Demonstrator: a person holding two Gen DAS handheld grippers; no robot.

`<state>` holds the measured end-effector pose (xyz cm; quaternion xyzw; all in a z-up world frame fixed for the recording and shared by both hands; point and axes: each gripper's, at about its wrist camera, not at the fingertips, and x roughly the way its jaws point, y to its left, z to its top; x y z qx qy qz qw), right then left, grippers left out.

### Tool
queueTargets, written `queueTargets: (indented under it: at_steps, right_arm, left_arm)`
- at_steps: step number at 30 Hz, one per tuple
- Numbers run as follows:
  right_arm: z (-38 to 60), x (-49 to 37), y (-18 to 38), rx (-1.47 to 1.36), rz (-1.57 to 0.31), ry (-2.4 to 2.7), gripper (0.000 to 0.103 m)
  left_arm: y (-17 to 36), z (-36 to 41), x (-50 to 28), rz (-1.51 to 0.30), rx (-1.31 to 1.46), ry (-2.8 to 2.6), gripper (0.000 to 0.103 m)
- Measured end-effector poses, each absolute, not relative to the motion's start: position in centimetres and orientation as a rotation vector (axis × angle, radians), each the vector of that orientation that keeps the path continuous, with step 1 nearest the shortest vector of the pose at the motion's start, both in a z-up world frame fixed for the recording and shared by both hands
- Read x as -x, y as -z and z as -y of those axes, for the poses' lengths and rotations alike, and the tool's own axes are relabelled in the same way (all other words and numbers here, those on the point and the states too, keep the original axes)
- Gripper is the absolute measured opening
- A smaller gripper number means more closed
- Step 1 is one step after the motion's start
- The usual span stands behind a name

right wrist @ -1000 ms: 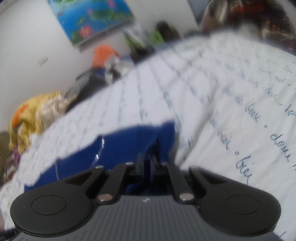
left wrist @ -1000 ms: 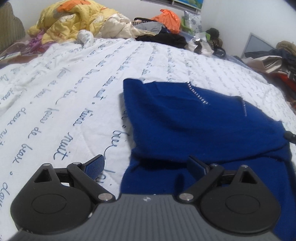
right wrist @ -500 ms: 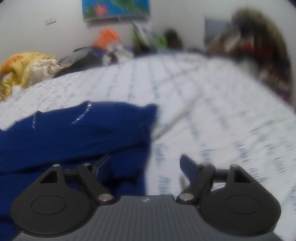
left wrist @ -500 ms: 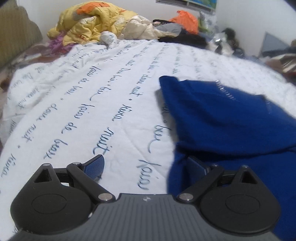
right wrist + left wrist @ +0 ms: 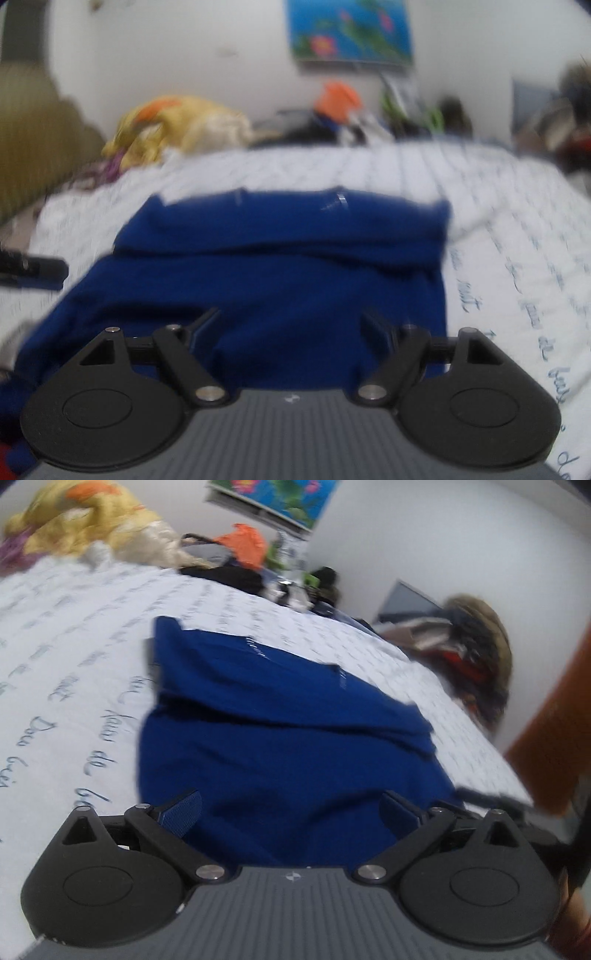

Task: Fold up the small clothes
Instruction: 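Move both open grippers to the sweater hem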

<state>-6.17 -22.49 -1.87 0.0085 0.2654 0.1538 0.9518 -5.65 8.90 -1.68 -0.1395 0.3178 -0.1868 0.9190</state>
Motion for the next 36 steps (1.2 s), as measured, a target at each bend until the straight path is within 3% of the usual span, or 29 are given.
queueTargets:
  at_steps: [9,14,22,31,36]
  right_arm:
    - [21.5,5.7,3.5,0.031,-0.528,-0.328,0.081]
    - [22.0,6.1,3.0,0.083,-0.532,-0.305,0.081]
    - [26.1,7.3,0.7,0.118,-0.55,-0.229,0.081]
    - [29.4,6.5,1.8,-0.035,-0.68,-0.241,0.081]
    - [31.9,6.9,2.5,-0.137,-0.753,-0.228,0.081]
  left_arm:
    - [2.1,-5.3,6.4,-0.523,0.128,0.49,0.103]
    - [3.1,-4.6,5.2,-0.609,0.072,0.437,0.098]
    - [0.2,-13.1,5.3,-0.635,0.105,0.221,0.101]
    - [2.6,-13.5,3.2,-0.776,0.031,0.209,0.102]
    - [3.7,-13.3,2.8,-0.831,0.083,0.305,0.095]
